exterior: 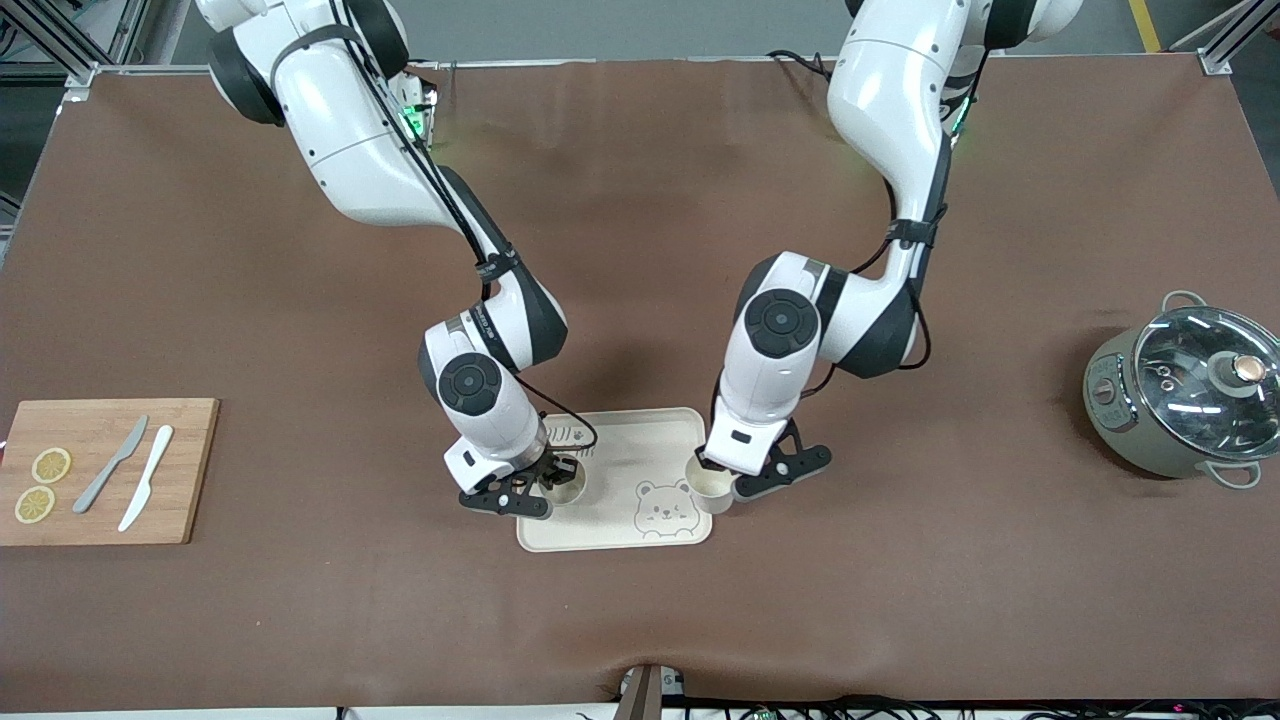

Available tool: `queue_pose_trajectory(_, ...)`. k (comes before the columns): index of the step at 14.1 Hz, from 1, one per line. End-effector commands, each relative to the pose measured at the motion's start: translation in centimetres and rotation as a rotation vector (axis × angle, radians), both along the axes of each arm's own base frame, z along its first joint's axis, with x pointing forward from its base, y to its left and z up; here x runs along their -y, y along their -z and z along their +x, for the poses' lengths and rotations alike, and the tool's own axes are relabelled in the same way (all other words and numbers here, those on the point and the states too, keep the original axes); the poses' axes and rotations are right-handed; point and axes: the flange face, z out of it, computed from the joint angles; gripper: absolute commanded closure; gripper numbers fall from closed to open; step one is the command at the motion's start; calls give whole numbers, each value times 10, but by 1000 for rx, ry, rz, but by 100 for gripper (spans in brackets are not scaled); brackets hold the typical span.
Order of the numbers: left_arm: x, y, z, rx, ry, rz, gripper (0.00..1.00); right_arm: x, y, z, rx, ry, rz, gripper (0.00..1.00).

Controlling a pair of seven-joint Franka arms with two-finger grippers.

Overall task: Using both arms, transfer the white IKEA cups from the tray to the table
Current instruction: 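Carry the cups off the tray, each gripper moving away from the other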

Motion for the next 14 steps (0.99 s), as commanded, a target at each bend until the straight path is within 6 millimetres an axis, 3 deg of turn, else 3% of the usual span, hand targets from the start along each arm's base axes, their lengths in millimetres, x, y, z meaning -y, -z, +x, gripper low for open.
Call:
queue_pose_trajectory(1,-26,-10,6,-41,14,23,100,1,-16,1,-10,12,3,100)
queue_pose_trajectory(4,-61,-22,19,-76,41,31,100,16,-44,-1,-107,14,-52,100)
queue_pose_trajectory(6,-90,-30,27,-116,71,15,100,43,-98,11,-119,9,-45,100)
queue_pose_trajectory(8,-122,-33,36,-146,86,-10,100,85,-136,19,-142,-77,-53,100)
queue_pose_trajectory(10,-158,-39,44,-180,61,-37,100,139,-170,29,-141,-157,-52,100)
queue_pose_trajectory(14,-229,-30,47,-314,144,-21,100,243,-187,46,-150,-317,-65,100)
